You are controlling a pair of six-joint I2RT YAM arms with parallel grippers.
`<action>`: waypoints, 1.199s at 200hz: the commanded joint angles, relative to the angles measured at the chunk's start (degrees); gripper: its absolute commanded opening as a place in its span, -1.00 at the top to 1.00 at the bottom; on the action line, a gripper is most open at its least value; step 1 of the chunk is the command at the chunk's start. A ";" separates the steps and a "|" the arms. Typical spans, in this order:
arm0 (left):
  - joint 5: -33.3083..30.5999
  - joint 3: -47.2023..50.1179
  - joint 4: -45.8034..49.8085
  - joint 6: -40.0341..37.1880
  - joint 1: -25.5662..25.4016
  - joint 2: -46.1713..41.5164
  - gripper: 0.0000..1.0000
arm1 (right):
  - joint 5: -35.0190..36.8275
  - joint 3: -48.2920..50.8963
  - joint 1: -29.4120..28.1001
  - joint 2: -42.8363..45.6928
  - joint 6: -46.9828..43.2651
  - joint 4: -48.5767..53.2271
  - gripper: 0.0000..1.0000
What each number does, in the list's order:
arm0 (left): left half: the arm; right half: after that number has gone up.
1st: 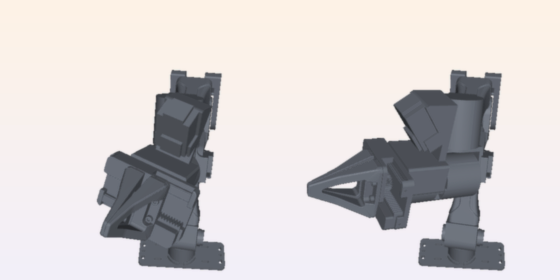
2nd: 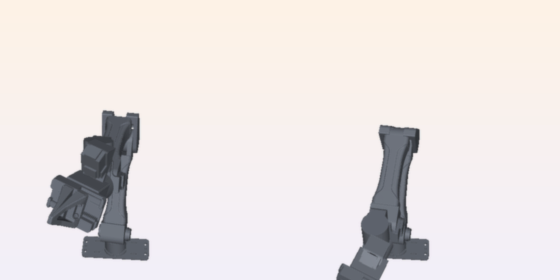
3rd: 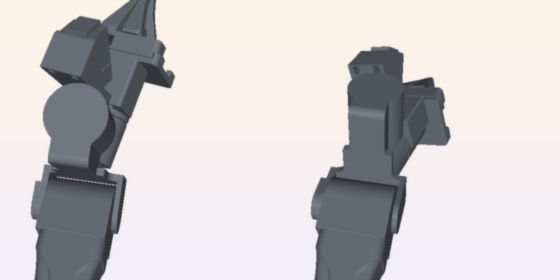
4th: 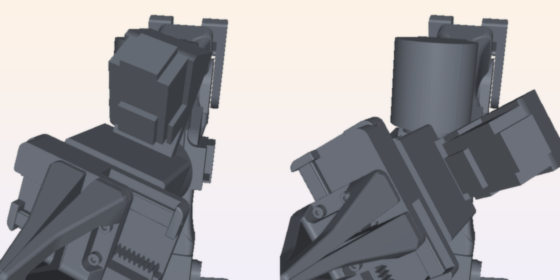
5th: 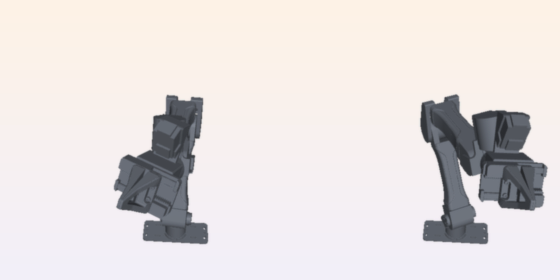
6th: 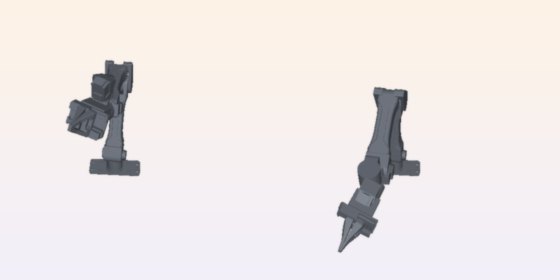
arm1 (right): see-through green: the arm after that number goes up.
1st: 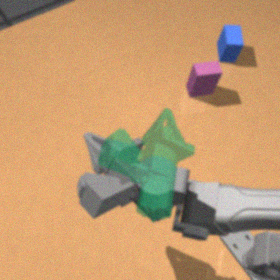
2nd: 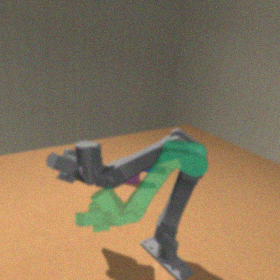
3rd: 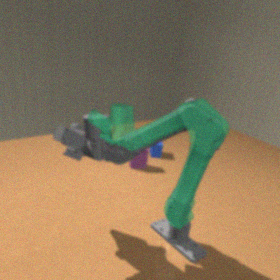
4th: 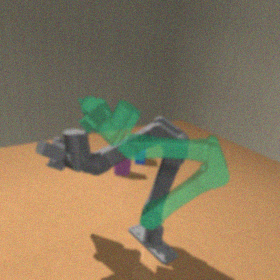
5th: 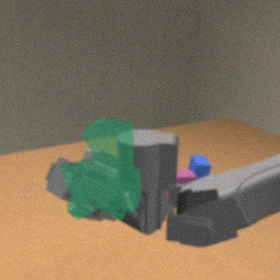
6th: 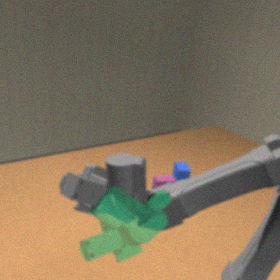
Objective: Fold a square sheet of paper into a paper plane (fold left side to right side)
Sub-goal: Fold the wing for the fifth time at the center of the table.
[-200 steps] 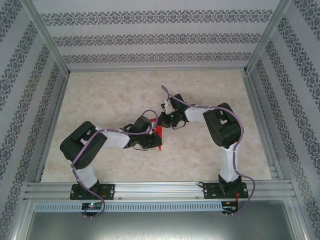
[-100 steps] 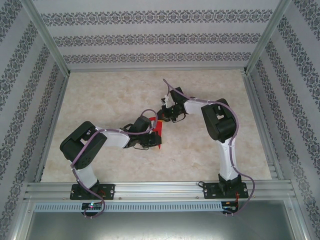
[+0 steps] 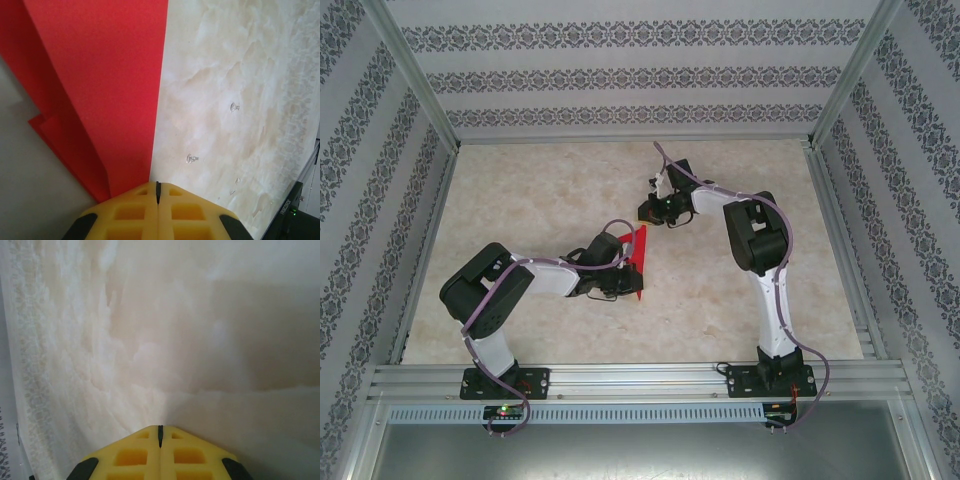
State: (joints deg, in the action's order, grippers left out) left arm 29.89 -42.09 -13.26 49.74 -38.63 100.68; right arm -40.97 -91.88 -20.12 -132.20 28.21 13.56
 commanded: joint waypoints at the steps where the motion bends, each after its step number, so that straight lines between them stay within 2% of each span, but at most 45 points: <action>1: 0.01 1.86 6.40 -0.94 -0.92 -0.26 1.00 | 4.49 -2.19 1.54 -0.03 -1.70 -0.59 1.00; 20: -0.19 1.86 6.68 -0.97 -0.92 -0.79 1.00 | 5.31 -0.33 2.17 4.39 -1.52 -1.07 0.98; 45: -0.67 1.70 6.75 -1.04 -0.92 -1.36 1.00 | 6.42 6.97 2.24 13.01 -1.69 -2.79 0.91; 89: -1.06 1.48 7.16 -1.17 -0.92 -1.81 0.99 | 2.33 26.38 -1.49 24.00 4.24 -13.07 0.90; 108: -1.10 1.35 7.27 -1.26 -0.92 -1.81 0.99 | 1.08 30.92 -4.77 23.99 7.70 -17.74 0.91; 134: -1.18 1.22 7.28 -1.35 -0.92 -1.80 1.00 | 1.99 32.11 -8.13 21.74 9.96 -20.66 0.92; 170: -0.81 1.17 7.08 -1.39 -0.98 -2.12 1.00 | 3.08 30.25 -9.06 16.79 10.22 -20.03 0.94; 183: -1.14 1.50 7.06 -1.39 -1.01 -3.21 0.98 | 3.99 29.87 -9.15 15.87 9.71 -19.11 0.94; 240: -1.12 0.57 9.31 -1.16 -1.00 -10.27 0.70 | 7.20 27.27 -9.60 14.94 5.06 -9.23 0.95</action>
State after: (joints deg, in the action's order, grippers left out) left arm 29.04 -41.21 -7.01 49.54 -38.68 93.86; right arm -37.69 -63.48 -29.41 -115.94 36.45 -1.10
